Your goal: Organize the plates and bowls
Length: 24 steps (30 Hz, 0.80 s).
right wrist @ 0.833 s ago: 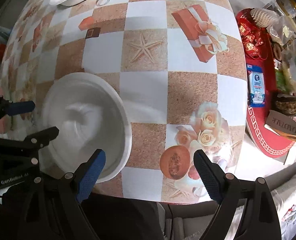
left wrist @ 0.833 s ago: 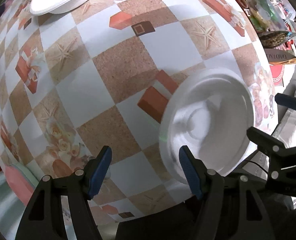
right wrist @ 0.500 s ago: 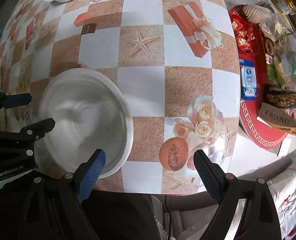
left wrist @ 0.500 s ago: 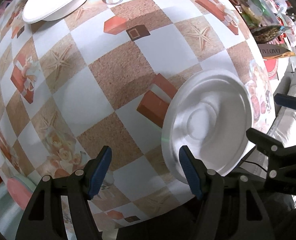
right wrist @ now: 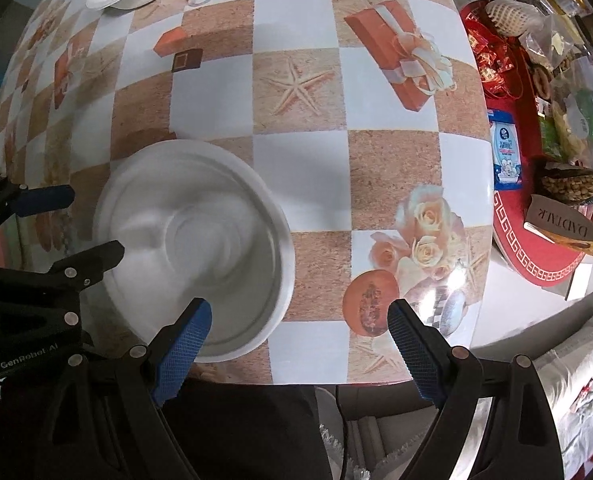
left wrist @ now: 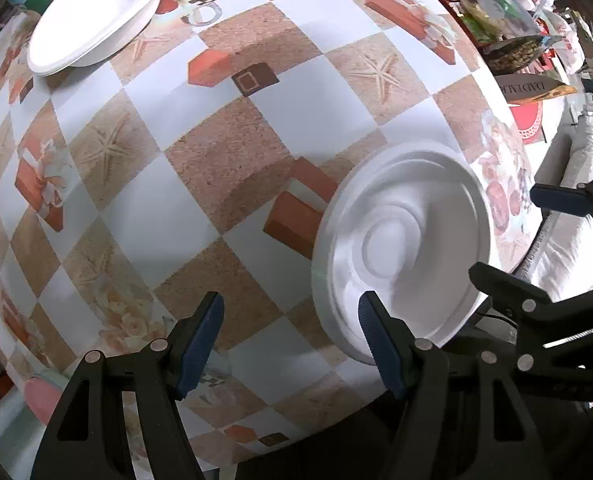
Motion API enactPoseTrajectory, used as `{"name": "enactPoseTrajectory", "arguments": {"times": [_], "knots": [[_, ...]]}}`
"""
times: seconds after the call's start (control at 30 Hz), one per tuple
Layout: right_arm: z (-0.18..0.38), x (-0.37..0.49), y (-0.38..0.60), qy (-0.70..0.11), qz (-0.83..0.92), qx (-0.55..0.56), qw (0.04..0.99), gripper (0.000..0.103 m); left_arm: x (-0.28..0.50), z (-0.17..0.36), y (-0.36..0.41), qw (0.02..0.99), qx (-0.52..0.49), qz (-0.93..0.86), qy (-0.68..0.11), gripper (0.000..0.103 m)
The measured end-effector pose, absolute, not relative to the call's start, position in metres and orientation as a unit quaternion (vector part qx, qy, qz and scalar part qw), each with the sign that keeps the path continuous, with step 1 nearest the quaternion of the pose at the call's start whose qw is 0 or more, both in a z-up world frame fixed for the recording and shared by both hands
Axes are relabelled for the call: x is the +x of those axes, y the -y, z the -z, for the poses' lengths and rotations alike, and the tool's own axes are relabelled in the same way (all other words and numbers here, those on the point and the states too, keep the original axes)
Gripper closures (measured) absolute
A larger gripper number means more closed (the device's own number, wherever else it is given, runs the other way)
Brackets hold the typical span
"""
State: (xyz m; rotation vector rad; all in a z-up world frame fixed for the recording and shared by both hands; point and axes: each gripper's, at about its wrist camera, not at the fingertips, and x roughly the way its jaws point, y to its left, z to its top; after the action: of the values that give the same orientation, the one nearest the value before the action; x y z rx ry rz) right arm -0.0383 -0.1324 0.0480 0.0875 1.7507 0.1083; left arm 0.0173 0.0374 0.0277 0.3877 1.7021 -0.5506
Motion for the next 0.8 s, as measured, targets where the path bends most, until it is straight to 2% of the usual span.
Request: {"name": "enactPoseTrajectory", "arguments": {"times": [0.53, 0.8], "knots": [[-0.05, -0.04, 0.129, -0.76, -0.061, 0.048, 0.646, 0.012, 0.007, -0.025, -0.022, 0.611, 0.165, 0.238, -0.737, 0.03], [-0.047, -0.04, 0.127, -0.757, -0.07, 0.054, 0.648, 0.012, 0.008, -0.022, -0.029, 0.604, 0.158, 0.238, -0.744, 0.035]]}}
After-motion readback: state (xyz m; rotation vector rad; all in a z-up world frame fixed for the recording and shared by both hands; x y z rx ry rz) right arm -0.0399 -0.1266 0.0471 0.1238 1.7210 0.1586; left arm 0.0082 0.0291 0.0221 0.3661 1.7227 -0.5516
